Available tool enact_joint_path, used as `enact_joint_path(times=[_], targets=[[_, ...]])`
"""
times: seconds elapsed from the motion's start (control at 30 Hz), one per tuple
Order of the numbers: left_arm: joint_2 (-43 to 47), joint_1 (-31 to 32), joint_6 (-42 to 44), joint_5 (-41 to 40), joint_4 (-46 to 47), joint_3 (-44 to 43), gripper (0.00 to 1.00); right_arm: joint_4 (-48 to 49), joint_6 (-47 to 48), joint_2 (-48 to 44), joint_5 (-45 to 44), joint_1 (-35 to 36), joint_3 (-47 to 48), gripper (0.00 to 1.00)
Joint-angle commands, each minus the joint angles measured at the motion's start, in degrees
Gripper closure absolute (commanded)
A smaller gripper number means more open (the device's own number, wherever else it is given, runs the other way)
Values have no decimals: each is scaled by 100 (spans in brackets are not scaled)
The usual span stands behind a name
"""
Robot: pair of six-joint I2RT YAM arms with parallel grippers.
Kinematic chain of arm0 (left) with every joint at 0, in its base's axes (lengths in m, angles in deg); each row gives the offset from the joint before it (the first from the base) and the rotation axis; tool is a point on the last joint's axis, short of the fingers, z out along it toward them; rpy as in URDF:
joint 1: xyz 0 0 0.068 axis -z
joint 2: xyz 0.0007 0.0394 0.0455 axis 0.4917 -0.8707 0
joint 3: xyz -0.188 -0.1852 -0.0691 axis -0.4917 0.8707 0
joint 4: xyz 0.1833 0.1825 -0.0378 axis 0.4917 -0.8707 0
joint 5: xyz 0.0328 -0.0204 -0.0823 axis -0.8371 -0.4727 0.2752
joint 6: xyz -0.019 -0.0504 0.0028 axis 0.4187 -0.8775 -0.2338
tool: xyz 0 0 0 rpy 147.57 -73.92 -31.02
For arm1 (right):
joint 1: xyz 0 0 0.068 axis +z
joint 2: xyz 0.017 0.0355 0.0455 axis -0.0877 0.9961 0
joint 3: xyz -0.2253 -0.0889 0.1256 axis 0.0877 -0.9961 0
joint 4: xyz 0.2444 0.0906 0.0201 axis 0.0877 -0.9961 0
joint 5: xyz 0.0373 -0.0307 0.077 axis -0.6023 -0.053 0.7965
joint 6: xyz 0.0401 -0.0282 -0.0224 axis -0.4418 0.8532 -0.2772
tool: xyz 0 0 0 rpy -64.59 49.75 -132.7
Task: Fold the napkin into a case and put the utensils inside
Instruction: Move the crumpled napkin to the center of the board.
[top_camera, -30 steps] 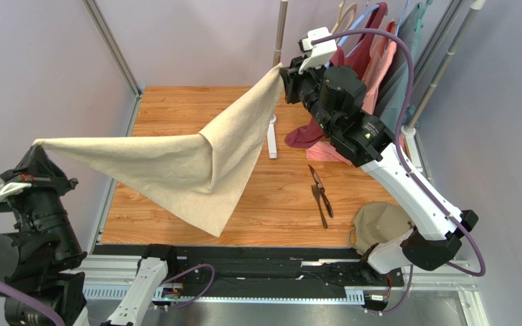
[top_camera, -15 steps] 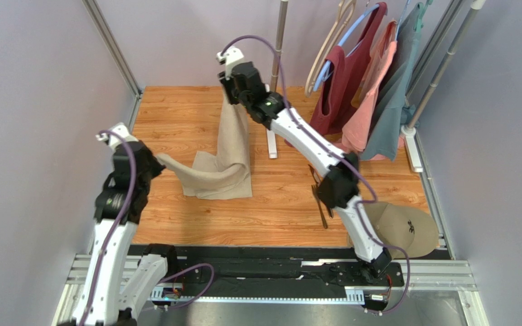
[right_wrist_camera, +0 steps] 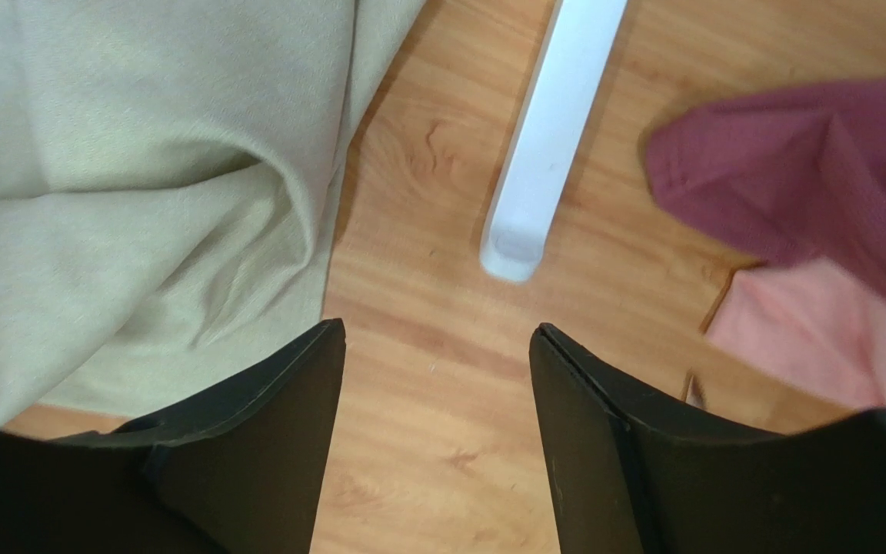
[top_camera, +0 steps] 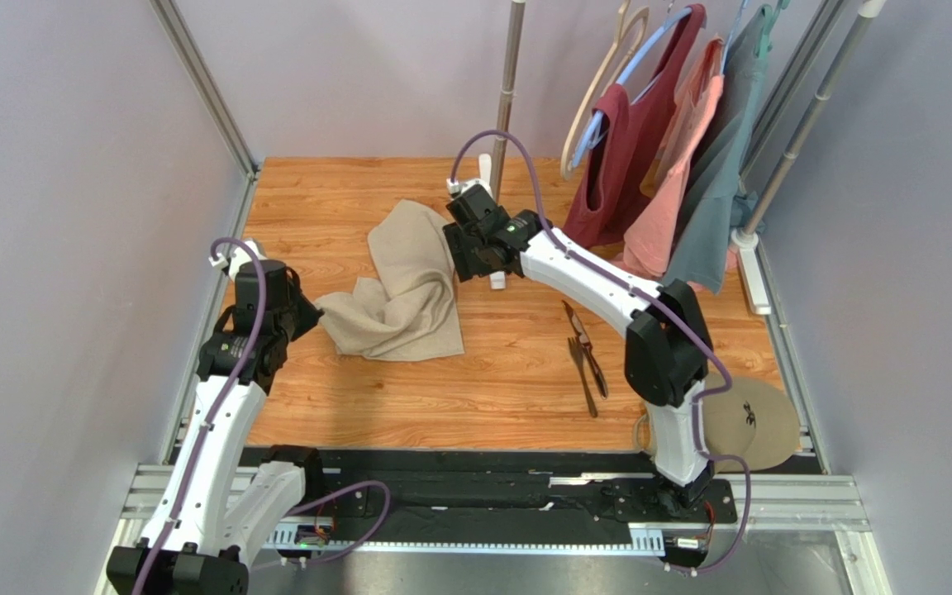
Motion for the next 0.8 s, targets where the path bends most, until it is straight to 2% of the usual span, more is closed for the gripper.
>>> enact_joint_path(times=[0.0,0.03,0.2,0.4,0.77], targets=[[200,8,15,183,251,-218,100,-9,-1283,-401,82,246,-685,40],[226,8,15,210,251,-218,100,44,-1424,-366,204,255,-782,47],[235,8,147,298,304,-235,100,422,-2101,-173,-75,667,-1170,46],[253,8,209,333,313,-253,100,370,-2620,214,-312,958,-1283,46],[358,8,226,394,348,-200,100,545,-2999,381,-383,1196,-1557,53]])
